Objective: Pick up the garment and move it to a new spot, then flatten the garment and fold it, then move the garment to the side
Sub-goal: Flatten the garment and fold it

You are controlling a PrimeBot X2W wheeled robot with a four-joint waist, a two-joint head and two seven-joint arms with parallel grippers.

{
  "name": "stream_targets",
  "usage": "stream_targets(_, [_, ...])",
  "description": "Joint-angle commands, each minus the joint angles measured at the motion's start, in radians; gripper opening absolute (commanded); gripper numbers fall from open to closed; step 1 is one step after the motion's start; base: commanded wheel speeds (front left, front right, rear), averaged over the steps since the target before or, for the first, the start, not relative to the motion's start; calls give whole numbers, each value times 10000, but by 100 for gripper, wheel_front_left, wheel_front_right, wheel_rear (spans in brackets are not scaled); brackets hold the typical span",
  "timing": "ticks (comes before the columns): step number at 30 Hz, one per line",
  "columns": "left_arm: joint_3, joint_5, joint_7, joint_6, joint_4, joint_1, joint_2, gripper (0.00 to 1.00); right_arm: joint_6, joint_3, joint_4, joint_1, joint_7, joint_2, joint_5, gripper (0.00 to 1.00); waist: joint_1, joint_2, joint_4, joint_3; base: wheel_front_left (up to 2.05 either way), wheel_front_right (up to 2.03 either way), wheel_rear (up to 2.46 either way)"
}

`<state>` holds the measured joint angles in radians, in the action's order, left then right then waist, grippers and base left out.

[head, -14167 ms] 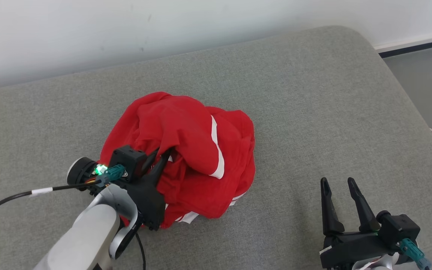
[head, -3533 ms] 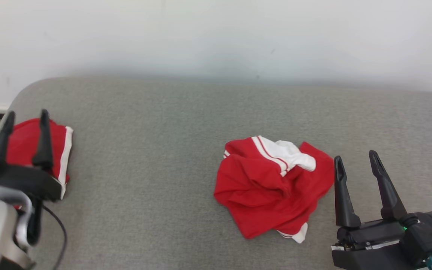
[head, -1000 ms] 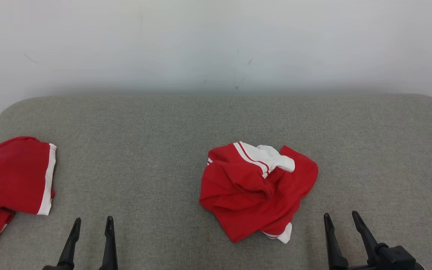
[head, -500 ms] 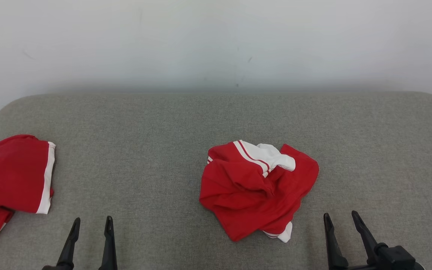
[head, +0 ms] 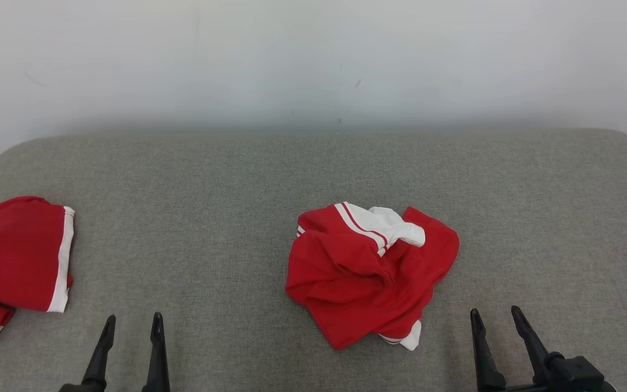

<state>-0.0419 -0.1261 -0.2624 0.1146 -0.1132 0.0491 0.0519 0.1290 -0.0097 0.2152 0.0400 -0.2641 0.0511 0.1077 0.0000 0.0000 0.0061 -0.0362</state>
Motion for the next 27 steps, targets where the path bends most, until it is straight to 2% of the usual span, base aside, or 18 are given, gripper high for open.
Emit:
stream_targets(1, [-3, -97, -29, 17, -24, -145, -21, 100, 36, -14, 12, -58, -10, -16, 38, 100, 0, 0, -17, -23, 0, 0, 0])
stream_targets(4, [61, -195, -29, -78, 20, -367, -23, 100, 36, 40, 34, -117, -10, -17, 43, 100, 0, 0, -94, -54, 0, 0, 0])
stream_targets(12, [883, -178, -29, 85, -297, -1802, -22, 100, 36, 214, 58, -259, -10, -17, 141, 100, 0, 0, -535, -225, 0, 0, 0])
stream_targets(20, [2941, -95, -29, 149, -1254, -3576, 35, 100, 36, 330, 125, -385, -10, -17, 369, 100, 0, 0, -1265, -378, 0, 0, 0])
stream_targets(21, [2941, -95, -29, 149, -1254, -3576, 35, 100, 36, 330, 125, -385, -10, -17, 369, 100, 0, 0, -1265, -378, 0, 0, 0])
stream_targets(27, [4642, -391, -29, 141, -2253, -4724, 381, 100, 36, 379, 142, -537, -9, -17, 555, 100, 0, 0, -1815, -567, 0, 0, 0])
